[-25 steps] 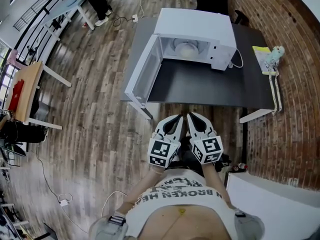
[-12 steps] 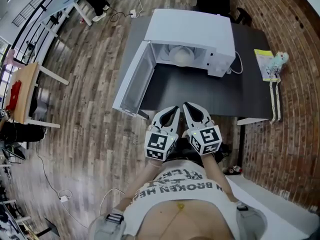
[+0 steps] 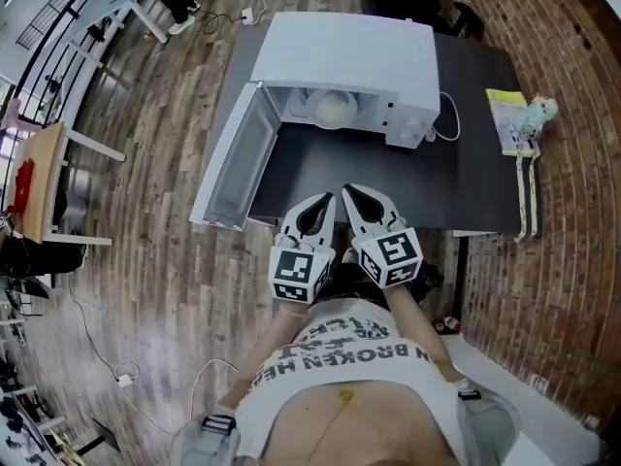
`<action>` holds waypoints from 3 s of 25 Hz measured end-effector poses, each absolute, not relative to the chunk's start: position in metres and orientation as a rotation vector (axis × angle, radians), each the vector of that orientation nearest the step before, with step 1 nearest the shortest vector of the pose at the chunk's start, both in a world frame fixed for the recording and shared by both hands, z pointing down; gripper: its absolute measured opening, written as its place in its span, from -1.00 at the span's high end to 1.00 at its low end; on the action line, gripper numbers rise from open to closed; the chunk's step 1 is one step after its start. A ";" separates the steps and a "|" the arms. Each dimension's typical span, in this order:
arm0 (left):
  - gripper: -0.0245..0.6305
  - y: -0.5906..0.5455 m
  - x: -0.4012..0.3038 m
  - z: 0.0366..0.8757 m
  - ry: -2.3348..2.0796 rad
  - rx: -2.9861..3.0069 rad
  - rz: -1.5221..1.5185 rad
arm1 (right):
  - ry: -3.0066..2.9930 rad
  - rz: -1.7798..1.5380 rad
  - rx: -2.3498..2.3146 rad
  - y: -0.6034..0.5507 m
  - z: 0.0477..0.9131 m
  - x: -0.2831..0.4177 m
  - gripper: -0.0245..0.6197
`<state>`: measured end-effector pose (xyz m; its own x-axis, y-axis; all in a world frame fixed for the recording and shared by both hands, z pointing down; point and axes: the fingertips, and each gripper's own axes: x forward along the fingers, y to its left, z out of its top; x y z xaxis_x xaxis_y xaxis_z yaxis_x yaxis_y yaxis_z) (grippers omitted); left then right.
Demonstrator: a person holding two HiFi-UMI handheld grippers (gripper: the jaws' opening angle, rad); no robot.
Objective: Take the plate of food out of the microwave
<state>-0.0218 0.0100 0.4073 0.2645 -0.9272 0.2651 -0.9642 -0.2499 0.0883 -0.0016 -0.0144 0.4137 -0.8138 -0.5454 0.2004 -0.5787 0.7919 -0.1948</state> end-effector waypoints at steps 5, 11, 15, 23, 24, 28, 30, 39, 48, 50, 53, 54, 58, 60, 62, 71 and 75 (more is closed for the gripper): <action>0.90 -0.004 -0.014 0.414 -1.753 2.287 0.240 | -2.847 0.387 0.885 -0.022 0.419 0.005 0.90; 0.90 -0.016 -0.005 0.419 -1.729 2.315 0.293 | -2.826 0.400 0.918 -0.033 0.425 0.013 0.90; 0.91 -0.029 -0.010 0.423 -1.700 2.326 0.289 | -2.800 0.401 0.973 -0.046 0.428 0.015 0.90; 0.91 -0.075 -0.032 0.418 -1.623 2.399 0.252 | -2.773 0.380 1.068 -0.091 0.424 -0.005 0.90; 0.91 -0.081 -0.037 0.418 -1.609 2.404 0.245 | -2.768 0.378 1.077 -0.098 0.423 -0.011 0.90; 0.91 -0.104 -0.059 0.416 -1.573 2.433 0.242 | -2.751 0.376 1.111 -0.122 0.423 -0.034 0.90; 0.91 -0.115 -0.071 0.417 -1.561 2.448 0.249 | -2.744 0.377 1.124 -0.132 0.424 -0.047 0.90; 0.91 -0.147 -0.116 0.429 -1.458 2.466 0.246 | -2.684 0.411 1.170 -0.161 0.441 -0.099 0.90; 0.91 -0.166 -0.139 0.447 -1.384 2.466 0.237 | -2.610 0.423 1.201 -0.181 0.462 -0.121 0.90; 0.91 -0.169 -0.140 0.451 -1.386 2.454 0.250 | -2.597 0.415 1.195 -0.183 0.464 -0.119 0.90; 0.91 -0.176 -0.137 0.454 -1.404 2.437 0.251 | -2.592 0.402 1.181 -0.191 0.465 -0.110 0.90; 0.91 -0.179 -0.135 0.454 -1.414 2.431 0.249 | -2.594 0.401 1.173 -0.194 0.464 -0.107 0.90; 0.91 -0.189 -0.129 0.454 -1.474 2.387 0.250 | -2.605 0.388 1.128 -0.204 0.461 -0.095 0.90; 0.91 -0.194 -0.123 0.453 -1.502 2.367 0.247 | -2.613 0.387 1.116 -0.209 0.459 -0.087 0.90; 0.91 -0.196 -0.118 0.451 -1.524 2.352 0.233 | -2.620 0.395 1.103 -0.212 0.459 -0.081 0.90; 0.91 -0.204 -0.109 0.450 -1.587 2.320 0.228 | -2.653 0.400 1.051 -0.215 0.459 -0.070 0.90; 0.91 -0.207 -0.106 0.450 -1.605 2.318 0.233 | -2.649 0.394 1.041 -0.217 0.460 -0.066 0.90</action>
<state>-0.1060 -0.2075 0.4504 0.3584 -0.8821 0.3057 -0.9326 -0.3233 0.1605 -0.0656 -0.2172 0.4596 -0.7063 -0.6198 0.3421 -0.6925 0.7052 -0.1520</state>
